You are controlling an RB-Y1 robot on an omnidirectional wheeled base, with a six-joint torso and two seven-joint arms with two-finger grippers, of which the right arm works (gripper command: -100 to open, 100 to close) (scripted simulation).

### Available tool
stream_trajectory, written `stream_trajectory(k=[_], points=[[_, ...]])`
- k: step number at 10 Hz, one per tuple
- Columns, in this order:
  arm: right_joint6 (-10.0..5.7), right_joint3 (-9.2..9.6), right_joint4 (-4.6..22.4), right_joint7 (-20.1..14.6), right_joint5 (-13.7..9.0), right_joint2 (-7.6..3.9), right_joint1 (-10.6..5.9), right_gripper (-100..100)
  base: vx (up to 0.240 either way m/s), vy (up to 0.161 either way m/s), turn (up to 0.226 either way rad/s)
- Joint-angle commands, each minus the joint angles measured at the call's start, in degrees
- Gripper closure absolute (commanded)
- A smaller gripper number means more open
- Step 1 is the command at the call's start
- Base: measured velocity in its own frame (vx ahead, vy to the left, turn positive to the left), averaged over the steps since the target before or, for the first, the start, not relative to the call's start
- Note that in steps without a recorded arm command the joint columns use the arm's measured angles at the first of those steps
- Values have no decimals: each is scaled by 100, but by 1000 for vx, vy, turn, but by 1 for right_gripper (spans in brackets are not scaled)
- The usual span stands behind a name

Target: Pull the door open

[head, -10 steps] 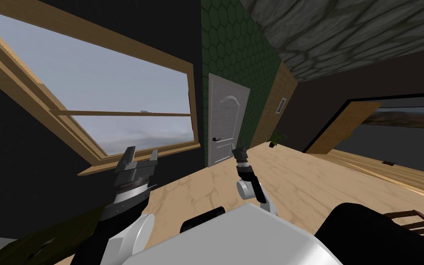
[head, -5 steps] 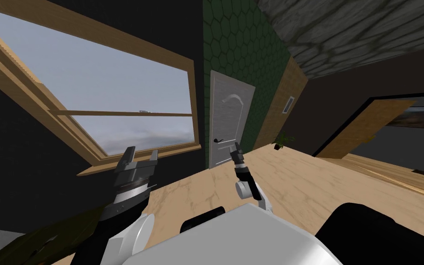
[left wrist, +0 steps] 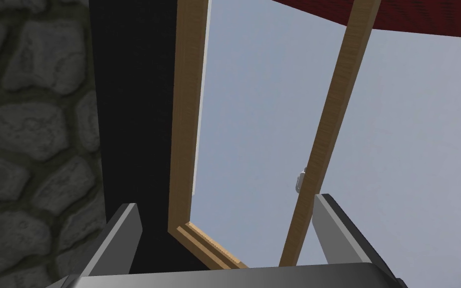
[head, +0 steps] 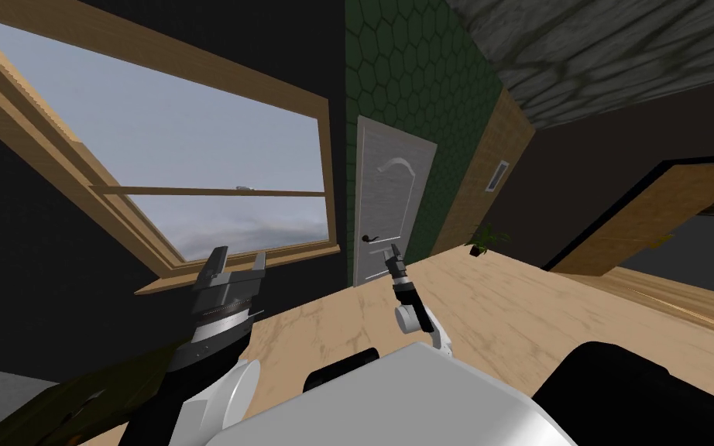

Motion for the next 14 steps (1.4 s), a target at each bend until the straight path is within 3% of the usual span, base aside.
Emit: stream_trajectory(k=[1, 8, 11, 12, 14], points=[[-37, -26, 286, -40, -12, -92, -75, -100, 92, -63, 88], [-152, -56, 1173, -98, -12, -264, -304, -100, 61, -42, 60], [-240, -78, 1781, -141, -13, -391, -477, -100, 74, -48, 79], [-240, -78, 1821, -141, -13, -391, -477, -100, 61, -53, 36], [-297, -93, 2173, -170, -13, -473, -590, -100, 58, -41, 71]])
